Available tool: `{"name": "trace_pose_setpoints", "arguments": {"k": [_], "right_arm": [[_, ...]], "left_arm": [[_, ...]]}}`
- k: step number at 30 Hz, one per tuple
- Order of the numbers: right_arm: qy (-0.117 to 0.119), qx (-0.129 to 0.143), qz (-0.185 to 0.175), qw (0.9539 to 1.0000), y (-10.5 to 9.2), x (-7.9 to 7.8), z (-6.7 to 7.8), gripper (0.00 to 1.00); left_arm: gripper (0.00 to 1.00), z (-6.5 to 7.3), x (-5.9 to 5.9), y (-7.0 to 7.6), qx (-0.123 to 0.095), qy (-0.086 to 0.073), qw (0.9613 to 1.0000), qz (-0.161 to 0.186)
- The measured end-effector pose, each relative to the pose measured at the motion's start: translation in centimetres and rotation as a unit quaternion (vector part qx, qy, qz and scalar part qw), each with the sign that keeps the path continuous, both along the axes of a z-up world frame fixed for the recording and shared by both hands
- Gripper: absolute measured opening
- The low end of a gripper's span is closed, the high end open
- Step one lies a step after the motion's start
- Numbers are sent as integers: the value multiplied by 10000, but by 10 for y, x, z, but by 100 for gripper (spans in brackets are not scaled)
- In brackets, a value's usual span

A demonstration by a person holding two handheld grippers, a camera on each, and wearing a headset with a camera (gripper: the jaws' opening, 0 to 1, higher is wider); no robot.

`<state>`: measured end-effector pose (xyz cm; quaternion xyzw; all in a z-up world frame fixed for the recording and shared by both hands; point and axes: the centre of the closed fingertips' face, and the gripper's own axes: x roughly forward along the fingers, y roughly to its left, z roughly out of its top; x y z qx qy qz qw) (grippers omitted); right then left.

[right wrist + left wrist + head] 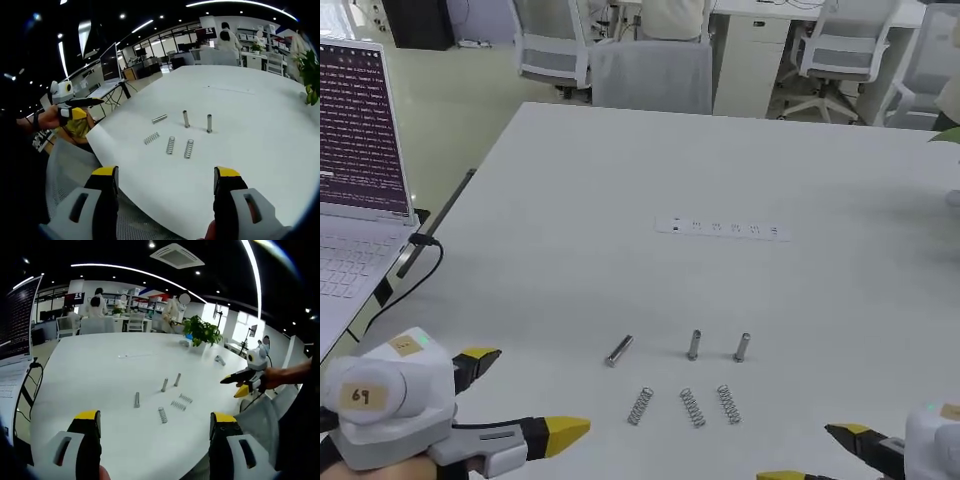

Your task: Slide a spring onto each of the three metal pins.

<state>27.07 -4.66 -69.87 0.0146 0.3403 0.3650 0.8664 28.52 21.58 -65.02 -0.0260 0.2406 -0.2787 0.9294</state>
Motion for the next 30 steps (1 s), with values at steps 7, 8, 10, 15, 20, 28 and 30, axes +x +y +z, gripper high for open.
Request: {"name": "trace_pose_setpoints", "arguments": {"k": [7,8,10,15,20,28,30], "right_arm": [[-53,-8,7,10000,-1,0,2,77],[-58,-7,9,10000,-1,0,2,77],[-60,1,9,10000,-1,0,2,77],[-71,11,14,10000,0,-2,3,77],[-78,-17,30,10000,-1,-1,4,77],[-44,34,45,10000,0,0,4,75],[-40,8,61,10000,1,-1,3,77]], "left_arm": [[87,-3,-5,0,-5,46,10000,6],[87,-3,-5,0,-9,45,10000,7],[87,-3,-6,-1,-10,45,10000,8],[87,-2,-5,-2,-28,33,10000,6],[87,-1,-4,0,-78,35,10000,47],[87,-5,-2,1,-79,82,9999,38],[87,-6,-2,1,-73,102,9999,28]]}}
